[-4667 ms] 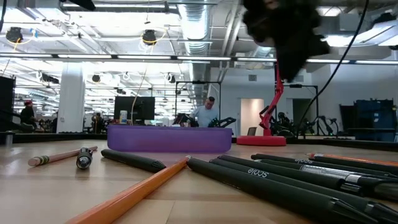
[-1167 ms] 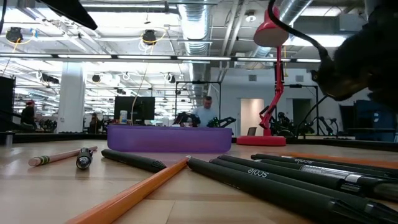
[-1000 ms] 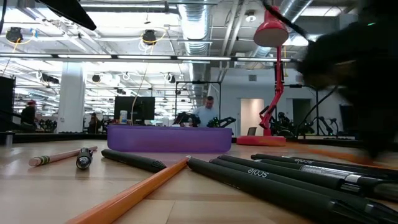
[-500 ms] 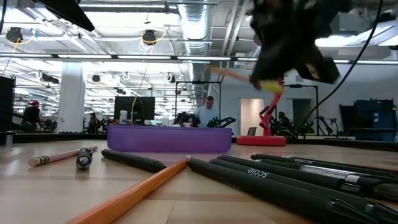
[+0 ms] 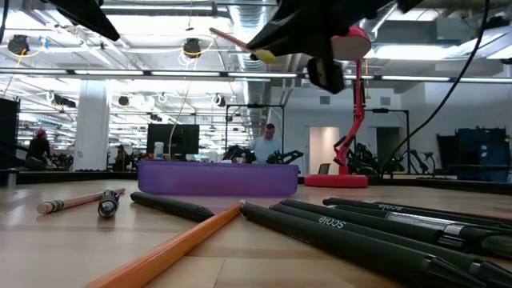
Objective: Pick & place school supplies into a supply box
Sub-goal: Put the orange pencil into the purple supply box
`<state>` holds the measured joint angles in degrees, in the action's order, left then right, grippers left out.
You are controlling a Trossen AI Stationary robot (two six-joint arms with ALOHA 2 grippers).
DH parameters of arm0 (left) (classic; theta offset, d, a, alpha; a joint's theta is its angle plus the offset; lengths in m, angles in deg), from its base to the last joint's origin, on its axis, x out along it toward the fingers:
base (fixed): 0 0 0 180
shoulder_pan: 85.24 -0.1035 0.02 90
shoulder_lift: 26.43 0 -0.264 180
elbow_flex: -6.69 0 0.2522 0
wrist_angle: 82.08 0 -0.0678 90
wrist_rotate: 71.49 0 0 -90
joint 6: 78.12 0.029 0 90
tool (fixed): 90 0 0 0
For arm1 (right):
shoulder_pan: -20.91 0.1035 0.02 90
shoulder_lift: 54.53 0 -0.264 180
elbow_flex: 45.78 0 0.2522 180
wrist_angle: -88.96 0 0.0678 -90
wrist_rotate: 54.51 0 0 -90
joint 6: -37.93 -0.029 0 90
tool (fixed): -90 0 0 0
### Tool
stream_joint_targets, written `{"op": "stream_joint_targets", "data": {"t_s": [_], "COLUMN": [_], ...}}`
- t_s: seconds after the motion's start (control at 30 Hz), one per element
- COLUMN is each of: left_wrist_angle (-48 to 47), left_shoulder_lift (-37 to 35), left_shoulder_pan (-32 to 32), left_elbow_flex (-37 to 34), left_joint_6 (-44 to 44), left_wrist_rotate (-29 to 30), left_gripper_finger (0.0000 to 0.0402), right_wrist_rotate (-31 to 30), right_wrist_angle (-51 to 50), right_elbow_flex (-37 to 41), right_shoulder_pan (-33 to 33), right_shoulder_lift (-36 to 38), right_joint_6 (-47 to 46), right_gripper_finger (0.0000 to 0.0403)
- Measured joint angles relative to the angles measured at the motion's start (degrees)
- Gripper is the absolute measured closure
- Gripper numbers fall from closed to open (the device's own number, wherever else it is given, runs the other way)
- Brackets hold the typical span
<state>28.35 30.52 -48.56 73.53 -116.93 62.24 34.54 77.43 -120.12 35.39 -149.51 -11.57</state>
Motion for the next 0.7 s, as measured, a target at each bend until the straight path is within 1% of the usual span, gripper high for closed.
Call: {"op": "stream_joint_targets", "data": {"t_s": [0.13, 0.3, 0.43, 0.57, 0.7], "left_wrist_angle": [-0.01, -0.03, -0.22, -0.22, -0.21], "left_shoulder_lift": [0.0, 0.0, 0.0, 0.0, 0.0], "left_shoulder_pan": [0.56, 1.66, 2.59, 3.69, 4.92], "left_elbow_flex": [0.0, 0.0, 0.0, 0.0, 0.0], "left_joint_6": [-0.09, -1.65, -3.5, -5.19, -6.51], "left_wrist_rotate": [0.02, 0.05, 0.37, 1.95, 4.08], "left_gripper_finger": [0.0299, 0.0299, 0.0299, 0.0299, 0.0299], "right_wrist_rotate": [3.47, 6.18, 8.93, 10.27, 13.32], "right_wrist_angle": [0.0, -0.1, -2.63, -5.22, -5.12], "right_elbow_flex": [-0.02, -0.02, -0.04, -0.04, -0.09], "right_shoulder_pan": [-3.1, -7.53, -11.24, -14.44, -17.19], "right_shoulder_lift": [0.0, 0.0, 0.0, 0.0, -0.36], "right_joint_6": [2.43, 5.83, 8.21, 11.31, 13.79], "right_gripper_finger": [0.0403, 0.0403, 0.0403, 0.0403, 0.0403]}}
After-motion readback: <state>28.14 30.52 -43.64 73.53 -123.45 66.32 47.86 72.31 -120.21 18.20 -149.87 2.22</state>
